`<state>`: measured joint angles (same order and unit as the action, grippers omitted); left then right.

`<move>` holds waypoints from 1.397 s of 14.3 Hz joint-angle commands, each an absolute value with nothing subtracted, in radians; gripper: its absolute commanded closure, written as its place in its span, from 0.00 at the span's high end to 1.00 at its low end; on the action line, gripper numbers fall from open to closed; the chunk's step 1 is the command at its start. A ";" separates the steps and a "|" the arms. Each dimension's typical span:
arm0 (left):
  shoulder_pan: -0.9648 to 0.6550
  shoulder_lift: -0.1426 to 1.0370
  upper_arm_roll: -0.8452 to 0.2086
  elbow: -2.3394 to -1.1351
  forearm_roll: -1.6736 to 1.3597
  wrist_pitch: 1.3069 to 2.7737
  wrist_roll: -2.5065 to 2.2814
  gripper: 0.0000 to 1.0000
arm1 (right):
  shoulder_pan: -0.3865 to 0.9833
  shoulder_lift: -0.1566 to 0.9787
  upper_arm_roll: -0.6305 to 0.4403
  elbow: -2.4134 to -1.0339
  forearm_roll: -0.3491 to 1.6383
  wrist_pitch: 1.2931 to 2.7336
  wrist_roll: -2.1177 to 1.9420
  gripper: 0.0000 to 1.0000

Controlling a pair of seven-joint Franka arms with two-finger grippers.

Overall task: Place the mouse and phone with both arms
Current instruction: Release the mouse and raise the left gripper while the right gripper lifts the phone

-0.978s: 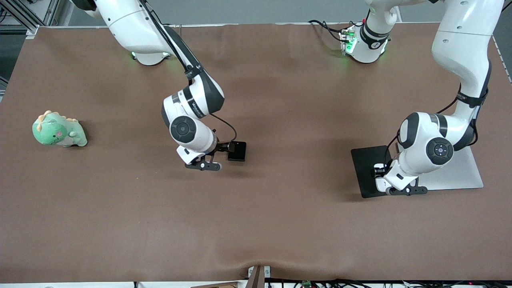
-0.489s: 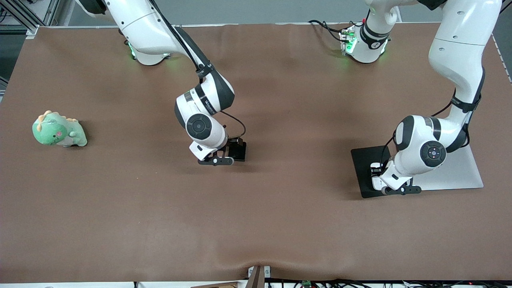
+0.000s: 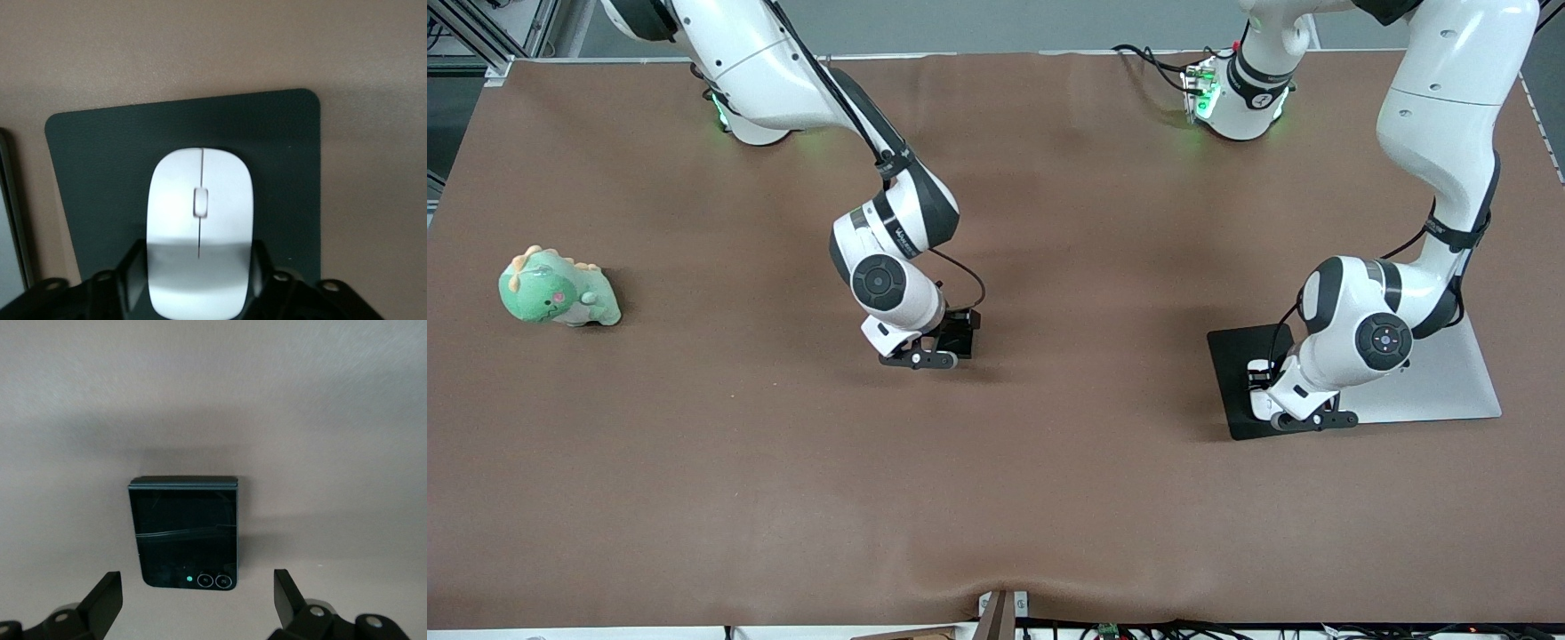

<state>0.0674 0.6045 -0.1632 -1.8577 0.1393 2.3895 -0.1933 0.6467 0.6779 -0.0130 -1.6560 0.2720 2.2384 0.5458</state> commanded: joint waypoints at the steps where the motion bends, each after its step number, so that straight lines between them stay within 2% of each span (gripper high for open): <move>1: 0.081 0.595 -0.175 -1.867 0.146 2.402 -0.192 1.00 | 0.663 0.706 -0.020 -1.628 0.275 2.252 0.571 1.00; 4: 0.078 0.552 -0.175 -1.861 0.146 2.388 -0.204 1.00 | 0.664 0.729 -0.020 -1.626 0.278 2.310 0.572 1.00; 7: 0.080 0.457 -0.176 -1.833 0.146 2.335 -0.203 1.00 | 0.680 0.745 -0.021 -1.626 0.276 2.322 0.574 1.00; 13: 0.092 0.341 -0.175 -1.625 0.144 2.019 -0.187 1.00 | 0.692 0.772 -0.023 -1.624 0.273 2.373 0.572 1.00; 14: 0.092 0.324 -0.175 -1.594 0.143 1.961 -0.187 1.00 | 0.692 0.772 -0.025 -1.624 0.267 2.370 0.565 0.64; 15: 0.092 0.304 -0.175 -1.571 0.138 1.906 -0.187 1.00 | 0.689 0.772 -0.023 -1.621 0.261 2.364 0.568 0.06; 16: 0.092 0.284 -0.175 -1.550 0.126 1.866 -0.187 1.00 | 0.671 0.772 -0.021 -1.606 0.271 2.356 0.566 0.00; 20: 0.101 0.184 -0.172 -1.531 0.086 1.758 -0.186 1.00 | 0.663 0.756 -0.025 -1.592 0.267 2.266 0.565 0.00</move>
